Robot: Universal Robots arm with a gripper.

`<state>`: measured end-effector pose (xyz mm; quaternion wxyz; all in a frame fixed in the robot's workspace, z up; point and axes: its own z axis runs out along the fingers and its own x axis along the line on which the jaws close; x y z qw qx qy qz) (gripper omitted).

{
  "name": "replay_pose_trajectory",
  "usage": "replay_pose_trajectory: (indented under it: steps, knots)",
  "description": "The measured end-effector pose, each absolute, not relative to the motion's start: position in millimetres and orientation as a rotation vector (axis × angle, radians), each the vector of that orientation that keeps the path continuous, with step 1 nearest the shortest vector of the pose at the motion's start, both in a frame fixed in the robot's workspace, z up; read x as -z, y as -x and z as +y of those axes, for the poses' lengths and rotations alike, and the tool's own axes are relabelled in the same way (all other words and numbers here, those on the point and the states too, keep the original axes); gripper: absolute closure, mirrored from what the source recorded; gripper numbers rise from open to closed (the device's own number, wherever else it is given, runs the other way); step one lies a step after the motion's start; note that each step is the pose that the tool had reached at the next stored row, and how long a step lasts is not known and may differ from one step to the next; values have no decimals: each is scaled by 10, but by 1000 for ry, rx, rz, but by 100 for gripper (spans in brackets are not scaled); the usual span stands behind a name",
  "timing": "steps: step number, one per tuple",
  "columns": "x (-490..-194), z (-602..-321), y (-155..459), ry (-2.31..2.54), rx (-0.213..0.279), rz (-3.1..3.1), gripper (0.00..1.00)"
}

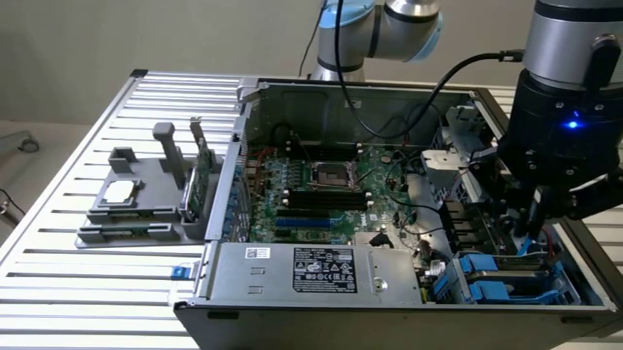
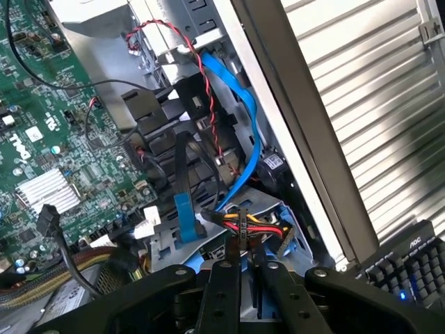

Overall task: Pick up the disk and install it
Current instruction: 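Insert the first disk wire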

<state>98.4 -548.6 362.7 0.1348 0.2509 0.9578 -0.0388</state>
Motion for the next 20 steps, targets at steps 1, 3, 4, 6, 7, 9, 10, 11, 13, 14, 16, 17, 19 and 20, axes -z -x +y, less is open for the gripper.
replay_pose_trajectory:
  steps: [1,3,4,6,7,9,10,11,13,14,16,17,19,20]
  knots:
    - [-3626,-5485,-983,-736,114,2773,83]
    - [-3626,-5486,-979,-748,117,2771,83]
    - [-3626,-5487,-977,-753,118,2771,83]
    - [-3616,-5488,-970,-761,121,2769,83]
    - [-3607,-5489,-965,-765,123,2768,83]
    - [-3585,-5488,-957,-772,128,2765,83]
    - [-3574,-5488,-953,-776,131,2764,83]
    - [-3564,-5488,-951,-780,132,2763,83]
    - [-3548,-5489,-949,-787,136,2760,83]
    - [-3542,-5489,-949,-790,138,2759,83]
    - [-3536,-5489,-948,-794,141,2757,83]
    - [-3535,-5490,-948,-796,142,2757,83]
    - [-3534,-5490,-948,-800,144,2755,82]
    - [-3534,-5490,-948,-802,144,2755,76]
